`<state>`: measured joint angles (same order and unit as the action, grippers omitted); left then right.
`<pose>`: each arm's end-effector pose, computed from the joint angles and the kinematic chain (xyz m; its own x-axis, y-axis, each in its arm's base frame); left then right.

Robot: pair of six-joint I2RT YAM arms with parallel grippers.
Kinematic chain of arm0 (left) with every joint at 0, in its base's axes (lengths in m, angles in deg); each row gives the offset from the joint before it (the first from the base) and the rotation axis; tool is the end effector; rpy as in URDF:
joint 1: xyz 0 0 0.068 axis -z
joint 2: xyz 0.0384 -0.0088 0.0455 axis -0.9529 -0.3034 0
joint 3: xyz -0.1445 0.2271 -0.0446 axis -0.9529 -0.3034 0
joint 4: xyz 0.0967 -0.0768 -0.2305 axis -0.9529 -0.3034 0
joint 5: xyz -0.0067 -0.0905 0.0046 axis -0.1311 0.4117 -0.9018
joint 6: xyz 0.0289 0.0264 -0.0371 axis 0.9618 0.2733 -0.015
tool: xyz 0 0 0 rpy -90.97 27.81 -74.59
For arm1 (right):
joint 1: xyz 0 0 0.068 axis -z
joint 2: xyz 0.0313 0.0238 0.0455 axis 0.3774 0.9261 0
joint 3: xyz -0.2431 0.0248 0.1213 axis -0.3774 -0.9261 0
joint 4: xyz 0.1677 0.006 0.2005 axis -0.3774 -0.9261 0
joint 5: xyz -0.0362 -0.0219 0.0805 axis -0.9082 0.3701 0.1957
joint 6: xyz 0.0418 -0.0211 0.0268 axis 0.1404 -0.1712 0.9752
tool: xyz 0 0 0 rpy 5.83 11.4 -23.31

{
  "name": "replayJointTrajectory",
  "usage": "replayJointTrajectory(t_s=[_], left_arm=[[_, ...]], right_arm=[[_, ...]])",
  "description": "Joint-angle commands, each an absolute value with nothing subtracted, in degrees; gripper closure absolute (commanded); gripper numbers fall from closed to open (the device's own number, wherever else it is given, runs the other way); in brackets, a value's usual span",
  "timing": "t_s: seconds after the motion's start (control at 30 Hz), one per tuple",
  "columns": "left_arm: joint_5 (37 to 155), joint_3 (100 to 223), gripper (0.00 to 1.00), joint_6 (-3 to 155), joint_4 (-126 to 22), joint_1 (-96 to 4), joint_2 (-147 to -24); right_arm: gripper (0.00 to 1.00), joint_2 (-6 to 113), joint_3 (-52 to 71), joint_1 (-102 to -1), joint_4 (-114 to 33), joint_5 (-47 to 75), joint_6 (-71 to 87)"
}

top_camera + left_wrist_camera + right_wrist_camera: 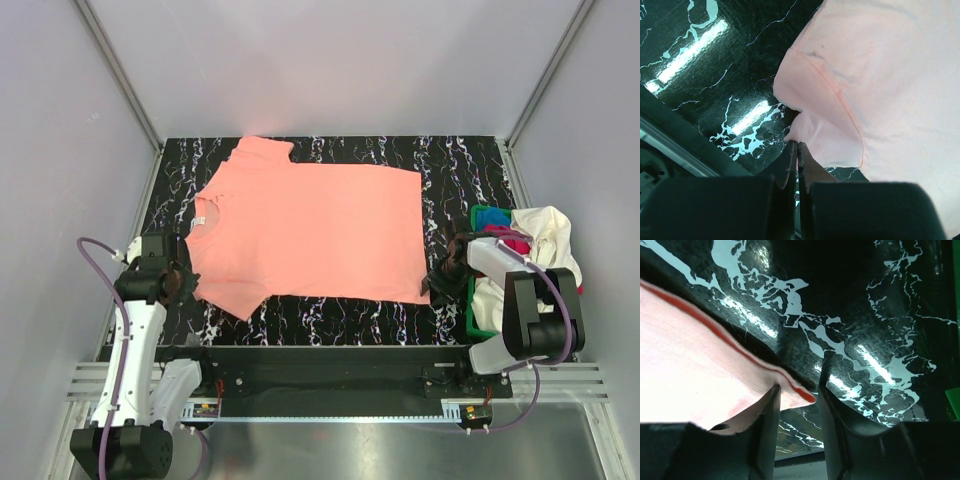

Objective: Fold and stack the t-shirts
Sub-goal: Fold the tshirt

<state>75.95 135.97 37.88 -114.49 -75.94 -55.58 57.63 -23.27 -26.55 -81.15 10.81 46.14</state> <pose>0.1346 0.0160 0.2717 -0.4277 -0.7764 -0.4630 -0.7664 0.5830 -0.2698 0.2309 0.0206 0.1483 -0.7606 0.6487 -0.0239 0.6399 0.7555 0.1403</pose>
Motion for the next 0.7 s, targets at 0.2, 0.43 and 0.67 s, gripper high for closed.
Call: replayJointTrajectory(t_s=[0.2, 0.43, 0.67], left_arm=[[74.48, 139.14, 1.0, 38.82, -113.67, -75.77, -55.25], [71.75, 141.78, 1.0, 39.61, -117.35, -75.77, -54.8], [73.41, 145.65, 1.0, 40.83, -120.71, -75.77, -51.64]], right_arm=[[0.72, 64.4, -23.1, -29.29, -80.43, 11.25, 48.85], [1.0, 57.38, -22.65, -29.29, -86.05, 10.63, 46.48], [1.0, 51.83, -21.69, -29.29, -91.15, 10.19, 42.87]])
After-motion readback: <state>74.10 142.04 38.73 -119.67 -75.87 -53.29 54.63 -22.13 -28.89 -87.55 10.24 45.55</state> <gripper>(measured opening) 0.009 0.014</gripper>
